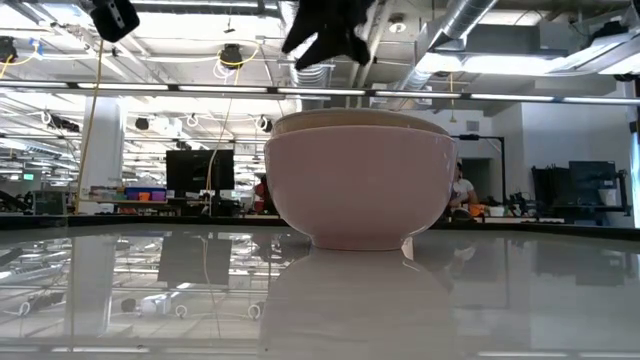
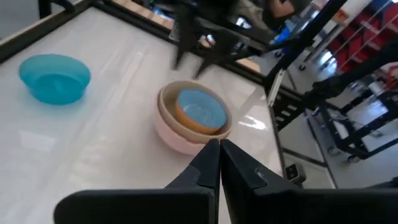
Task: Nest bowls inside each other
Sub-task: Stack the transparent blue bowl on top of the blue patterned bowl
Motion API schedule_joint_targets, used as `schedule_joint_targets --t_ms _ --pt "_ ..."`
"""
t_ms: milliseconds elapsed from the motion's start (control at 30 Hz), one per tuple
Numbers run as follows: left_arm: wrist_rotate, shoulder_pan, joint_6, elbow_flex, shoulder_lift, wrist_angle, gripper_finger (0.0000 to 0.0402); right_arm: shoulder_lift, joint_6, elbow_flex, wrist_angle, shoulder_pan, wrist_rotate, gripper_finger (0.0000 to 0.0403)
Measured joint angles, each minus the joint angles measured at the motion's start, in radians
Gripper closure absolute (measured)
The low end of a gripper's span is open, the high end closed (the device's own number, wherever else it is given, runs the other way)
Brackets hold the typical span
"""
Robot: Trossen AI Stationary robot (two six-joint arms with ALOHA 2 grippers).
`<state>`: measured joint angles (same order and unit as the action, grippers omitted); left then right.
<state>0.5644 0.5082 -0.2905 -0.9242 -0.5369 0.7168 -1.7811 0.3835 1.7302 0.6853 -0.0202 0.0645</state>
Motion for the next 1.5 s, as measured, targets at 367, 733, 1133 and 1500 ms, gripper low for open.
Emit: schedule_joint_targets --t_ms 367,733,1133,1500 --pt "-0.119 -0.09 -0.073 0.039 0.007 -0.128 0.0401 0.0 -0.226 -0.183 -0.035 -0.374 -0.467 0.0232" --pt "-0.238 -0.101 -0.114 0.039 0.006 -0.153 0.0401 -0.005 -0.58 -0.315 -0.144 -0.468 -0.563 0.0232" --pt "-0.296 -0.101 -0.155 0.038 -0.001 -0.188 0.0401 -0.138 -0.73 -0.315 -0.097 -0.507 -0.416 0.0232" --pt "-0.301 -0.101 -0.166 0.038 -0.007 -0.216 0.0401 -0.213 -0.707 -0.314 -0.113 -0.534 -0.401 0.0232"
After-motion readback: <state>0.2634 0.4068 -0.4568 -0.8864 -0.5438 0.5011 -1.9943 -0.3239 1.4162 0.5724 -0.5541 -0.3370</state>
